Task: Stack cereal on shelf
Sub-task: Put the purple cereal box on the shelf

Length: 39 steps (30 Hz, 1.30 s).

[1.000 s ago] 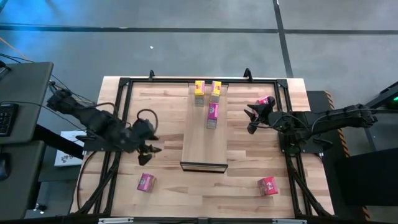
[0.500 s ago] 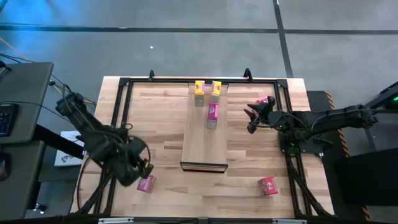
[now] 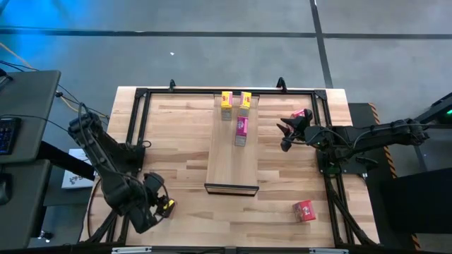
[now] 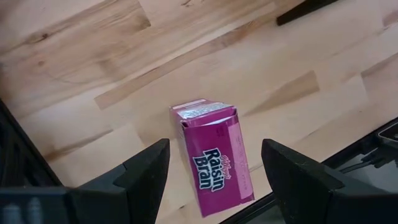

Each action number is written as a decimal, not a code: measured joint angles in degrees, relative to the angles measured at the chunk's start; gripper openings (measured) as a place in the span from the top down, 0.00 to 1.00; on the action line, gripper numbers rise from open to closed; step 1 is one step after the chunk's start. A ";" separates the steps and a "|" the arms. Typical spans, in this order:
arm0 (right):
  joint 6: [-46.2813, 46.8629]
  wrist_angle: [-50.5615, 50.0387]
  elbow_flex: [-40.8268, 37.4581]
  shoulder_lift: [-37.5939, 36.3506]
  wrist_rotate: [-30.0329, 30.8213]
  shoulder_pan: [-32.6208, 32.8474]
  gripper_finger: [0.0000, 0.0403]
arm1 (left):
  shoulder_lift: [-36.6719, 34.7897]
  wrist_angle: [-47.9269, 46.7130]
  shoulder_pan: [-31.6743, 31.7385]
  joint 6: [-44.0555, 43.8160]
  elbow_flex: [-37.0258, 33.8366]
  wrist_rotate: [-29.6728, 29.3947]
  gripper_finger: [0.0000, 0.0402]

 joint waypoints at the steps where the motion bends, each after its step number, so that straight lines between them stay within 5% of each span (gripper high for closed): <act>1: 0.37 -0.20 0.00 0.00 -0.30 0.00 0.72 | 0.15 0.06 -0.02 -0.30 0.00 -0.01 0.38; 39: 1.57 -0.88 -0.02 0.00 -3.72 0.02 0.72 | 8.38 5.28 1.35 1.72 -0.07 3.98 0.38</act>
